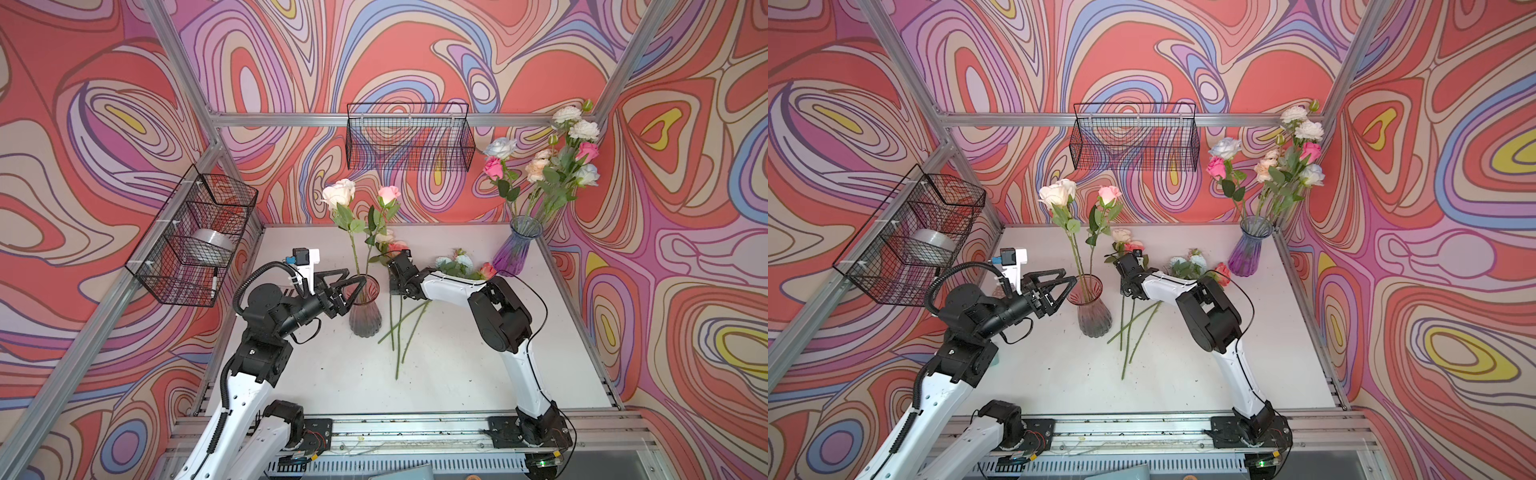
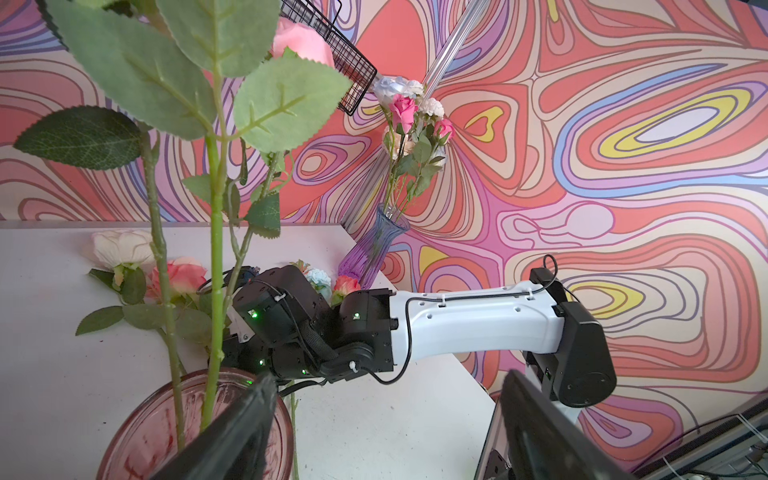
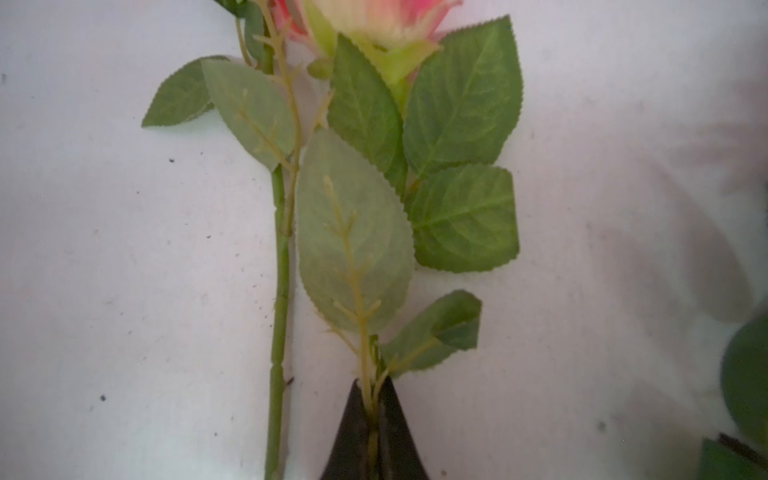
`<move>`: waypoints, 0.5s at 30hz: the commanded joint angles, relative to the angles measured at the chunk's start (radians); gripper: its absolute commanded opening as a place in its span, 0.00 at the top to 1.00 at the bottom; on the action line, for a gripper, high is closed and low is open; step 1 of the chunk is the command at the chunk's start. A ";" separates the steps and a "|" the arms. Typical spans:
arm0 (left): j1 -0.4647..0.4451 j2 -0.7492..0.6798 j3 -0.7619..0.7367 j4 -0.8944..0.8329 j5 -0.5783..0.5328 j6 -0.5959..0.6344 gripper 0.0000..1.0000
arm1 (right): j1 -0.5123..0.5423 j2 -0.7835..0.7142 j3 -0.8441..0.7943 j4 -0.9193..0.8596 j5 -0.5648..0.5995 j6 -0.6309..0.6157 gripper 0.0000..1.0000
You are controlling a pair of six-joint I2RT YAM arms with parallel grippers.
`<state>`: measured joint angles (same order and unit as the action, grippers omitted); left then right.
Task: Arrange the flowers into the vase
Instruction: 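Close the right gripper on a pink rose stem among the loose stems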
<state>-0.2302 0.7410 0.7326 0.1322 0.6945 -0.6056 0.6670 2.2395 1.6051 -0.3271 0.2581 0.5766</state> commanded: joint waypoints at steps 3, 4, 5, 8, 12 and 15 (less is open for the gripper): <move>-0.004 -0.009 0.025 -0.003 -0.006 0.014 0.15 | -0.005 -0.120 -0.043 0.080 0.030 0.048 1.00; -0.004 -0.010 0.025 -0.003 -0.007 0.015 0.15 | -0.007 -0.143 -0.054 0.102 0.035 0.056 1.00; -0.004 -0.011 0.025 -0.006 -0.009 0.016 0.15 | -0.006 -0.167 -0.068 0.130 0.040 0.058 1.00; -0.004 -0.012 0.025 -0.007 -0.011 0.018 0.15 | -0.006 -0.242 -0.123 0.229 0.095 0.056 1.00; -0.004 -0.013 0.024 -0.007 -0.015 0.019 0.15 | -0.007 -0.313 -0.163 0.318 0.178 0.017 1.00; -0.004 -0.014 0.024 -0.009 -0.015 0.020 0.15 | -0.007 -0.354 -0.180 0.376 0.214 -0.023 1.00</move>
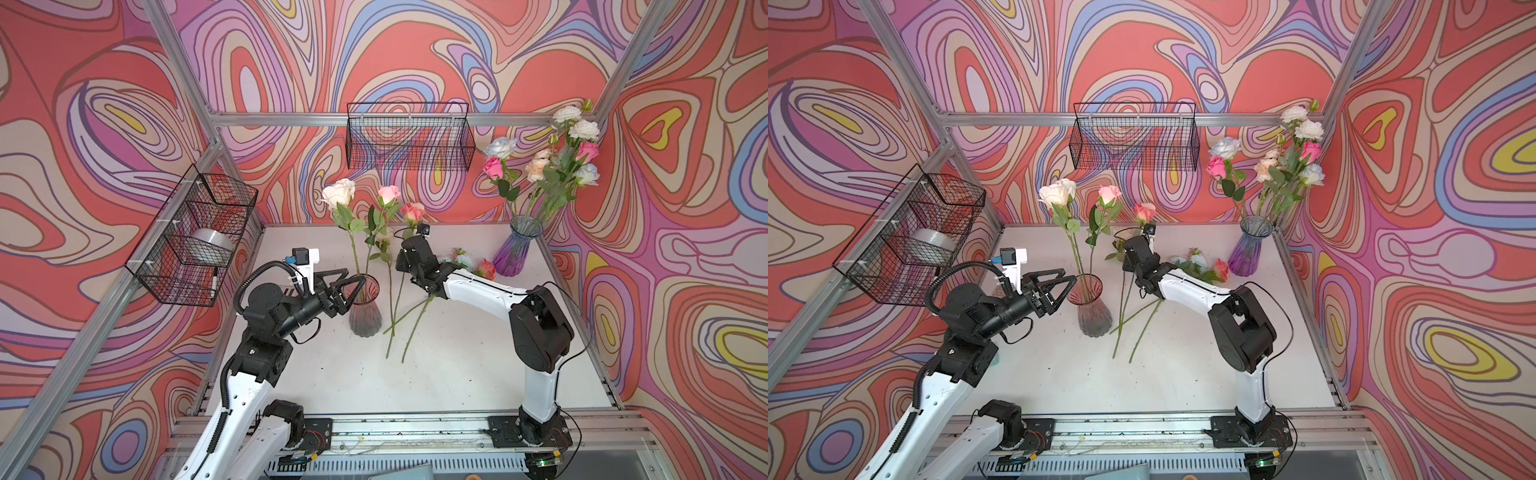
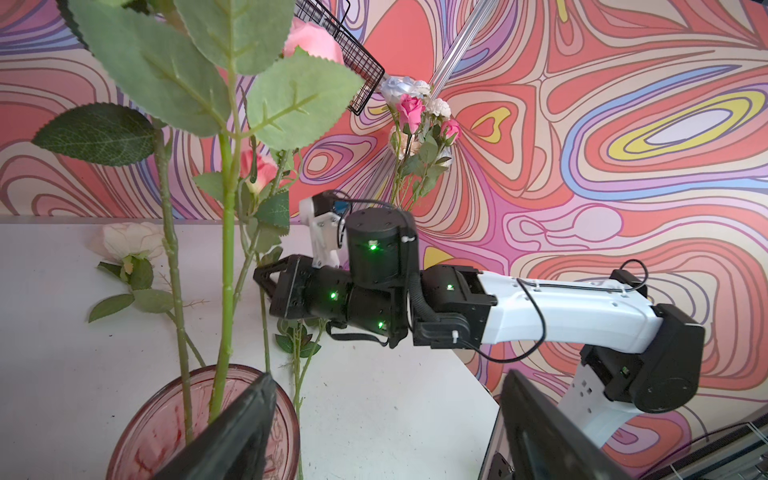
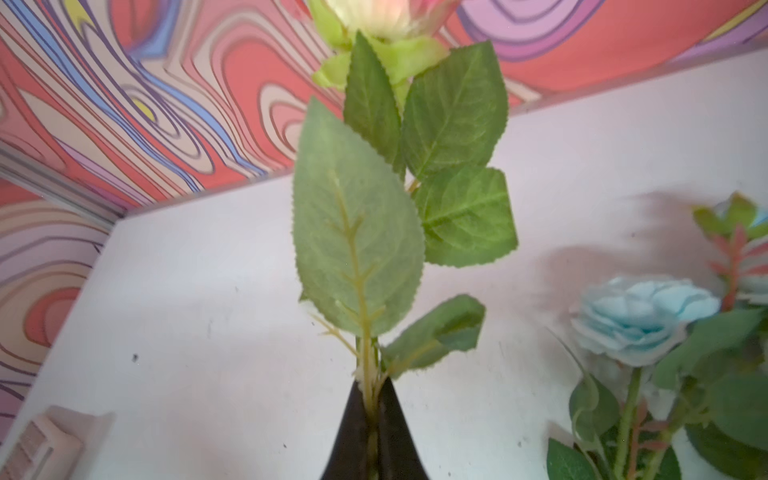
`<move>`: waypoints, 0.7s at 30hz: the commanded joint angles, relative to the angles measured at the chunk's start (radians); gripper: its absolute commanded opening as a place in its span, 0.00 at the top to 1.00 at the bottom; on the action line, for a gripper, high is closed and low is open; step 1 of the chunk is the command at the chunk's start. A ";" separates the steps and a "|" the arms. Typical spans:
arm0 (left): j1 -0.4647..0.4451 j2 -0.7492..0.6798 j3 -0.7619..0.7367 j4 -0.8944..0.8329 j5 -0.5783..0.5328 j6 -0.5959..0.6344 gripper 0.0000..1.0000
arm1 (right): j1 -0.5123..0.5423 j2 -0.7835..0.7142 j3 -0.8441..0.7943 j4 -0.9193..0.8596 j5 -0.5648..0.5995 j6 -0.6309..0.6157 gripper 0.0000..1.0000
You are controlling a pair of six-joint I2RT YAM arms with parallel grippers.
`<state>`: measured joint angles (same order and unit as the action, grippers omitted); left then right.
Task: Arrange the flowers into the vase
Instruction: 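Lift the pink rose upright with the right gripper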
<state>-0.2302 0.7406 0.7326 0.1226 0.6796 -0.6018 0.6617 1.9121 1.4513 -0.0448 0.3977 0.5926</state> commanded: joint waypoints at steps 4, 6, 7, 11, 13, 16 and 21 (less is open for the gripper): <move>-0.004 -0.014 0.024 -0.003 -0.006 0.022 0.15 | -0.001 -0.086 -0.032 0.160 0.113 -0.100 1.00; -0.004 -0.013 0.024 -0.007 -0.011 0.025 0.15 | -0.002 -0.117 -0.032 0.193 0.136 -0.136 1.00; -0.003 -0.014 0.024 -0.008 -0.012 0.026 0.15 | -0.002 -0.134 -0.032 0.203 0.142 -0.153 1.00; -0.004 -0.015 0.025 -0.014 -0.014 0.031 0.15 | -0.002 -0.224 -0.069 0.222 0.146 -0.171 1.00; -0.004 -0.020 0.027 -0.018 -0.020 0.034 0.15 | -0.001 -0.273 -0.119 0.242 0.133 -0.166 1.00; -0.004 -0.028 0.028 -0.027 -0.031 0.045 0.15 | -0.001 -0.356 -0.233 0.315 0.106 -0.165 1.00; -0.004 -0.062 0.030 -0.063 -0.091 0.081 0.14 | 0.009 -0.525 -0.429 0.440 0.073 -0.203 1.00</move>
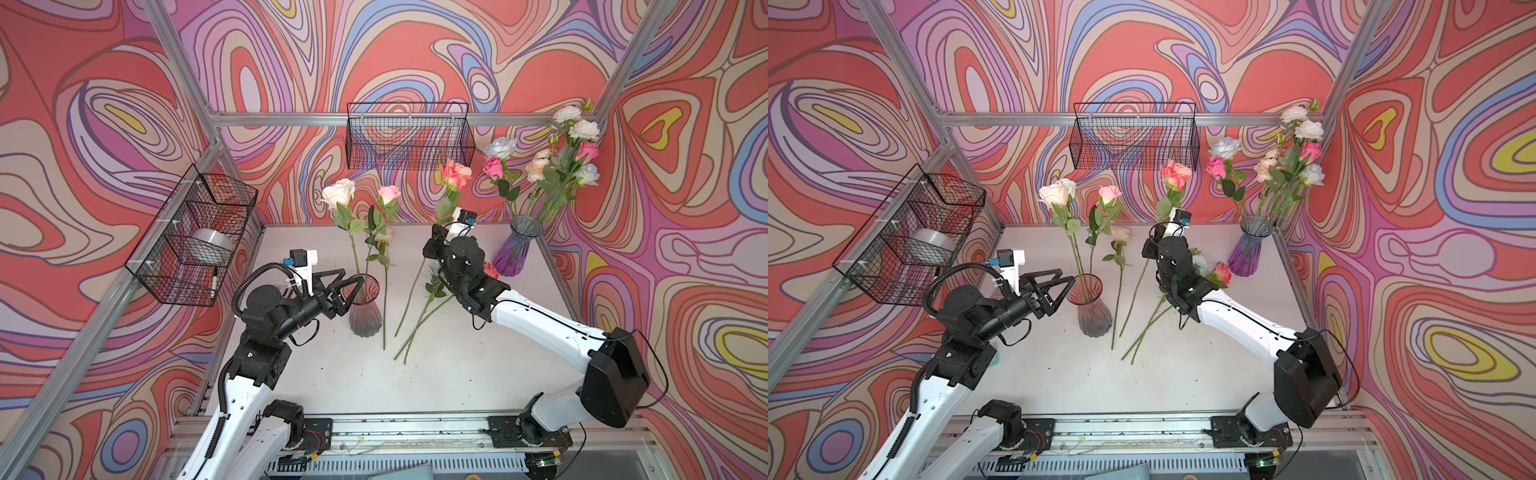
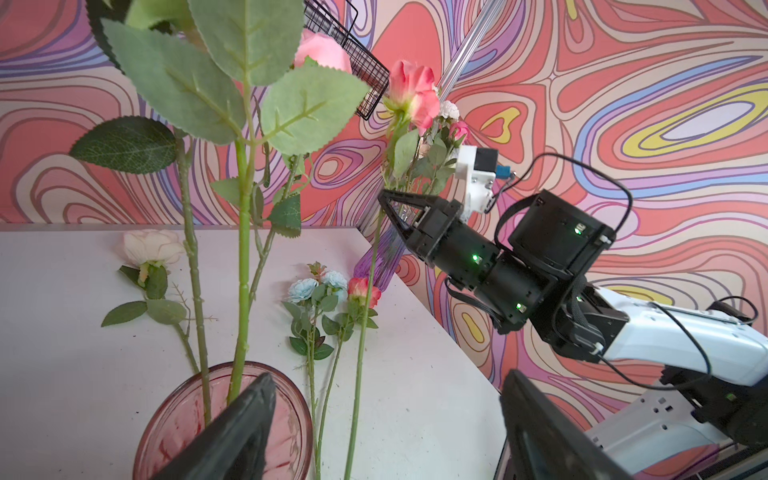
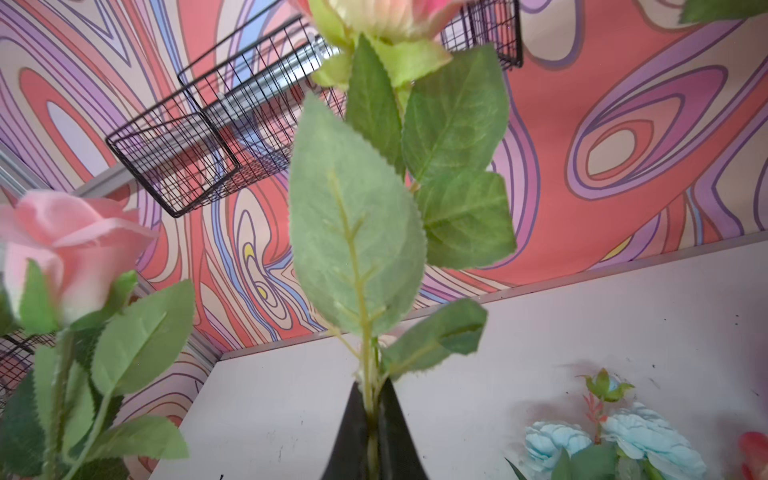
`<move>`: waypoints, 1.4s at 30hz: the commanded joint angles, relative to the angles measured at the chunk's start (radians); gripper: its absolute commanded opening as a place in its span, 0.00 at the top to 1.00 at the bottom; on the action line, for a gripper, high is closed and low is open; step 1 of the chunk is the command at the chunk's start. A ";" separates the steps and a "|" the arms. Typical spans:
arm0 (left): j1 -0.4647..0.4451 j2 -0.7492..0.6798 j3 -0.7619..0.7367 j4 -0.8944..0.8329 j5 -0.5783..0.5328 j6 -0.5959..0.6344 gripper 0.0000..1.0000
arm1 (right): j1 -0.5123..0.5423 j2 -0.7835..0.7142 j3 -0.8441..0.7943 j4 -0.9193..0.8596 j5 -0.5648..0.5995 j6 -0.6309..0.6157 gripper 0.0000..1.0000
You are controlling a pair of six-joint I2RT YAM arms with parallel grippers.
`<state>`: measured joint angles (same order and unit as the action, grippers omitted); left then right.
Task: Arrange the flowers into the vase
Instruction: 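Lift the pink rose upright with the right gripper, then lower the pink rose stem into the pink-red vase with the right gripper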
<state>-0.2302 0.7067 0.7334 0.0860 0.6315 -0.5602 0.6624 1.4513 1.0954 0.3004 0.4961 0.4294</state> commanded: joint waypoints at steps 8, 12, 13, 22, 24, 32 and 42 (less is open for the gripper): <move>-0.004 -0.114 0.016 -0.119 -0.355 0.075 0.13 | 0.047 -0.205 -0.068 0.115 -0.080 -0.140 1.00; -0.004 -0.166 0.011 -0.187 -0.596 0.076 0.11 | 0.089 -0.190 0.027 0.143 -0.103 -0.191 1.00; -0.004 -0.178 0.009 -0.199 -0.647 0.073 0.10 | 0.099 -0.179 0.053 0.153 -0.107 -0.202 1.00; -0.003 -0.244 -0.013 -0.236 -0.878 0.066 0.09 | 0.180 -0.001 0.379 0.182 -0.171 -0.320 1.00; -0.002 -0.243 -0.012 -0.234 -0.858 0.065 0.09 | 0.181 0.047 0.447 0.175 -0.177 -0.336 1.00; -0.002 -0.247 -0.027 -0.185 -0.741 0.064 0.08 | 0.182 0.205 0.589 0.157 -0.179 -0.376 1.00; -0.002 -0.248 -0.032 -0.171 -0.714 0.056 0.08 | 0.192 0.252 0.496 0.203 -0.161 -0.371 1.00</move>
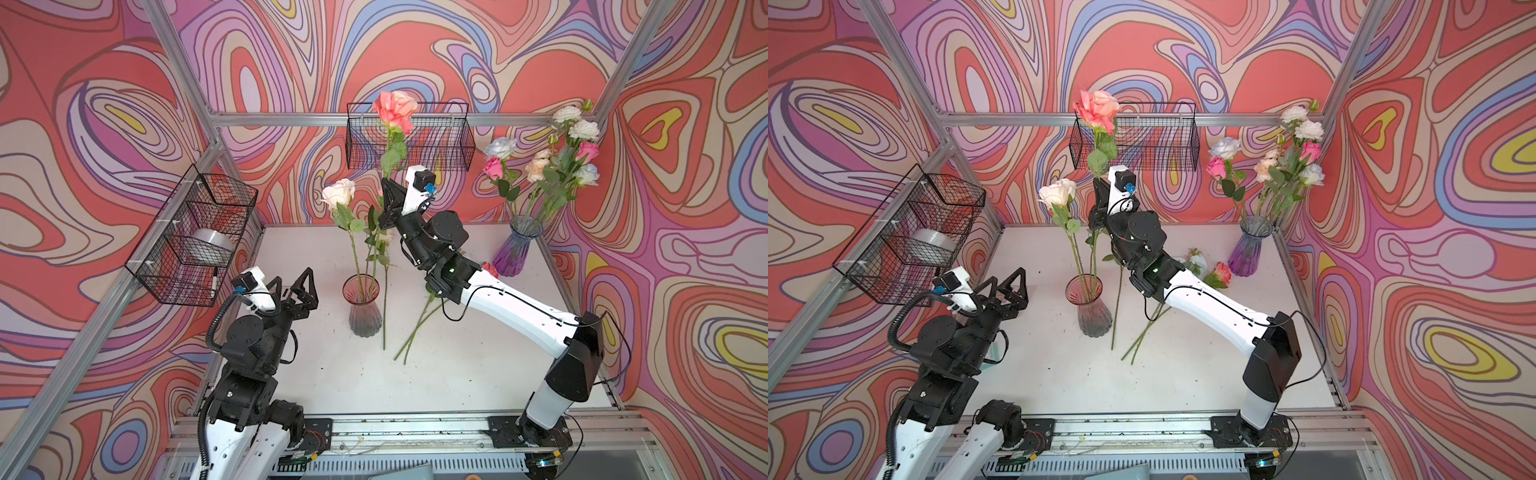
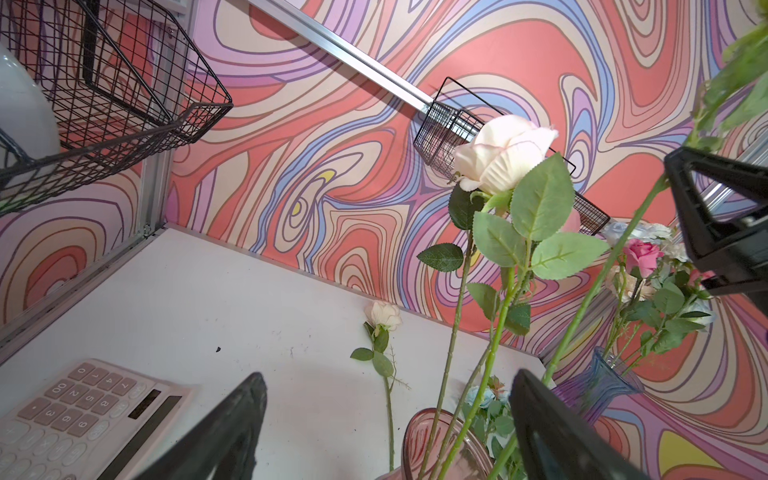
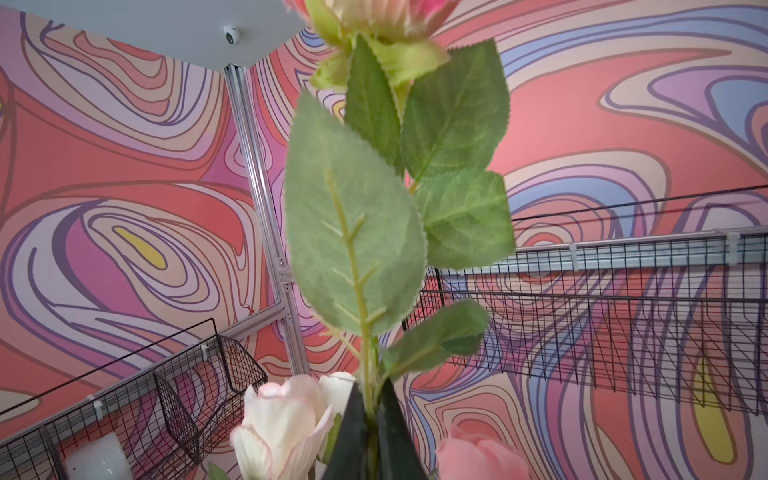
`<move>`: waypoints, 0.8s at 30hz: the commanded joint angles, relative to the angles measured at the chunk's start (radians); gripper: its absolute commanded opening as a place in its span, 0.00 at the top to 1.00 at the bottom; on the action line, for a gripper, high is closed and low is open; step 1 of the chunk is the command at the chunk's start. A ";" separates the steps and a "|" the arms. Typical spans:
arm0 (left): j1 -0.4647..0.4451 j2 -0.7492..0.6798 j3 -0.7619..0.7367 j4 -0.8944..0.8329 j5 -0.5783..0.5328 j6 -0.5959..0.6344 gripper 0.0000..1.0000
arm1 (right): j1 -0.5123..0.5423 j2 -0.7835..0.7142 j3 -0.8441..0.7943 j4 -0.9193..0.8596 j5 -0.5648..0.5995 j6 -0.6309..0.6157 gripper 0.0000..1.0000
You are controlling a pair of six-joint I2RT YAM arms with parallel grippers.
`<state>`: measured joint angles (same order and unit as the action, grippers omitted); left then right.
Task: Arrange the flowers into the vase
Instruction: 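Lower the pink rose stem into the pink-red vase with the right gripper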
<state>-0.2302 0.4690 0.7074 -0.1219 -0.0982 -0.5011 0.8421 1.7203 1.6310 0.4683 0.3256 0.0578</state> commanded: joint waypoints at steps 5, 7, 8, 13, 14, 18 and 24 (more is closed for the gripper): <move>-0.002 -0.007 -0.005 0.039 0.030 -0.016 0.08 | 0.032 -0.047 -0.216 0.101 0.029 0.044 1.00; -0.002 -0.004 -0.003 0.039 0.047 -0.017 0.09 | 0.038 -0.050 -0.253 0.090 0.023 0.054 1.00; -0.001 -0.003 -0.002 0.041 0.054 -0.019 0.09 | 0.043 -0.053 -0.271 0.094 0.026 0.054 1.00; -0.002 -0.001 -0.004 0.043 0.056 -0.020 0.08 | 0.063 -0.055 -0.297 0.068 0.009 0.082 1.00; -0.001 0.000 -0.003 0.044 0.058 -0.019 0.08 | 0.069 -0.049 -0.297 0.066 0.006 0.082 1.00; -0.002 0.002 -0.003 0.046 0.066 -0.019 0.08 | 0.098 -0.034 -0.305 0.049 0.005 0.092 0.94; -0.001 0.003 -0.003 0.046 0.068 -0.019 0.08 | 0.125 -0.055 -0.359 0.048 0.028 0.123 0.80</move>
<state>-0.2302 0.4690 0.7067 -0.1078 -0.0444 -0.5091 0.9562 1.6962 1.2972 0.5240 0.3412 0.1574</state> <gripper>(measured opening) 0.917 0.192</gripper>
